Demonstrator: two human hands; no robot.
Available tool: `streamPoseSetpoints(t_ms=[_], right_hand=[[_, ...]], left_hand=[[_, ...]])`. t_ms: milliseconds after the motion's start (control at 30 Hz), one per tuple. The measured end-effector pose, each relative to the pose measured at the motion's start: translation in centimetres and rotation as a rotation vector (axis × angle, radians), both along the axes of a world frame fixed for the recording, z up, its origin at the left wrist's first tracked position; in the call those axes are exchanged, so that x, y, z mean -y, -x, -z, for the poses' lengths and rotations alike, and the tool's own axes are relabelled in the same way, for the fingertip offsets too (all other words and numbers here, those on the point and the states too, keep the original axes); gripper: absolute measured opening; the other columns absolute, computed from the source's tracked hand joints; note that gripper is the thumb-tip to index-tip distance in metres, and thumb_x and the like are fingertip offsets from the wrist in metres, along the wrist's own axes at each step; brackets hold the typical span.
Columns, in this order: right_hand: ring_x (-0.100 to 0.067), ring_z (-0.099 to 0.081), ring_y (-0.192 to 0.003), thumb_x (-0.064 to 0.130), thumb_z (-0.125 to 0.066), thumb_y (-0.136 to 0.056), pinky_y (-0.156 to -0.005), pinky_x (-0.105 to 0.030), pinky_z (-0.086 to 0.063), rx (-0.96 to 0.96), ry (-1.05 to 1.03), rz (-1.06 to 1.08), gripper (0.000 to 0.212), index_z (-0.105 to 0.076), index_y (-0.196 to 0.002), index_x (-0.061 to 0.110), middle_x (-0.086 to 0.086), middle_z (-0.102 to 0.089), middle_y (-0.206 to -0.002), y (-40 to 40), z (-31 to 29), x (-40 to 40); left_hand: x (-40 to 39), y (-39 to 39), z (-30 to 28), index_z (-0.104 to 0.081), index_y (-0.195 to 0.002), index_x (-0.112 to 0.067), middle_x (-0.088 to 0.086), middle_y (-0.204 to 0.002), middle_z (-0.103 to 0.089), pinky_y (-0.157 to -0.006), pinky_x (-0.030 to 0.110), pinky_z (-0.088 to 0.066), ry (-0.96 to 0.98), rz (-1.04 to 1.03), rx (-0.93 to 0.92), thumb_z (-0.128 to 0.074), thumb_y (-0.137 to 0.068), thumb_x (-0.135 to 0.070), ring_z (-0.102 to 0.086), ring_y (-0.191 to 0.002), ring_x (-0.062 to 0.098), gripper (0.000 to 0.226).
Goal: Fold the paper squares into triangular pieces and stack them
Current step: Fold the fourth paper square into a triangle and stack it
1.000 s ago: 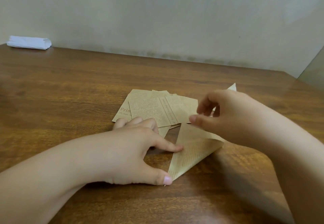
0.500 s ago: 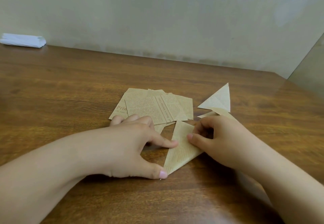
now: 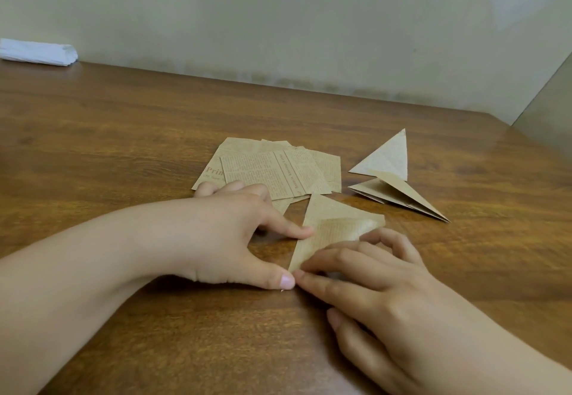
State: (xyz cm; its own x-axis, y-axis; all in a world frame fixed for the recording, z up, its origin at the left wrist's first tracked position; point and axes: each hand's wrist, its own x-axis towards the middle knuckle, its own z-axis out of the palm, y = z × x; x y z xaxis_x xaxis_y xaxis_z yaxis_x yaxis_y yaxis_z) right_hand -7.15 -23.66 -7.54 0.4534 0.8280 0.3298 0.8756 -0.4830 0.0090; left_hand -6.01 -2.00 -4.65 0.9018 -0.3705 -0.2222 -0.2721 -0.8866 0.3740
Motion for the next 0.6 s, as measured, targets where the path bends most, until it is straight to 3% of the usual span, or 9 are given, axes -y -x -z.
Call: streamPoseSetpoints(t_ms=[100,267,433,600], right_hand=[[-0.007,-0.059,-0.107,0.031,-0.049,-0.081,-0.098,-0.035,-0.032,-0.013,0.060,-0.014,0.039,-0.069,-0.115,0.027,0.011,-0.064,-0.111,0.1,-0.2,0.3],[-0.008,-0.058,-0.106,0.031,-0.048,-0.084,-0.101,-0.034,-0.029,0.022,0.108,-0.044,0.037,-0.069,-0.115,0.027,0.012,-0.064,-0.109,-0.2,-0.8,0.5],[-0.006,-0.055,-0.109,0.032,-0.047,-0.086,-0.096,-0.038,-0.029,0.035,0.096,-0.018,0.035,-0.069,-0.114,0.028,0.014,-0.063,-0.109,-0.8,-1.1,1.1],[-0.010,-0.051,-0.108,0.034,-0.044,-0.088,-0.094,-0.036,-0.024,0.068,0.095,0.136,0.034,-0.070,-0.110,0.033,0.018,-0.060,-0.108,-1.7,-1.3,3.6]], left_hand=[[-0.1,-0.2,0.1,-0.028,-0.116,-0.077,-0.024,-0.098,-0.034,-0.086,0.011,-0.020,0.000,0.017,0.007,-0.053,-0.069,-0.073,-0.015,-0.099,-0.018,0.053],[0.0,-0.1,0.0,-0.027,-0.116,-0.077,-0.023,-0.099,-0.034,-0.094,0.021,-0.021,-0.023,0.005,-0.022,-0.052,-0.069,-0.073,-0.025,-0.099,-0.005,0.054],[0.1,-0.1,-0.1,-0.027,-0.116,-0.078,-0.023,-0.100,-0.035,-0.091,0.021,-0.021,-0.016,-0.007,-0.026,-0.053,-0.070,-0.072,-0.026,-0.100,-0.003,0.053],[0.0,-0.2,0.0,-0.027,-0.118,-0.076,-0.024,-0.101,-0.034,-0.086,0.020,-0.023,-0.023,-0.011,-0.038,-0.053,-0.070,-0.071,-0.027,-0.102,0.000,0.055]])
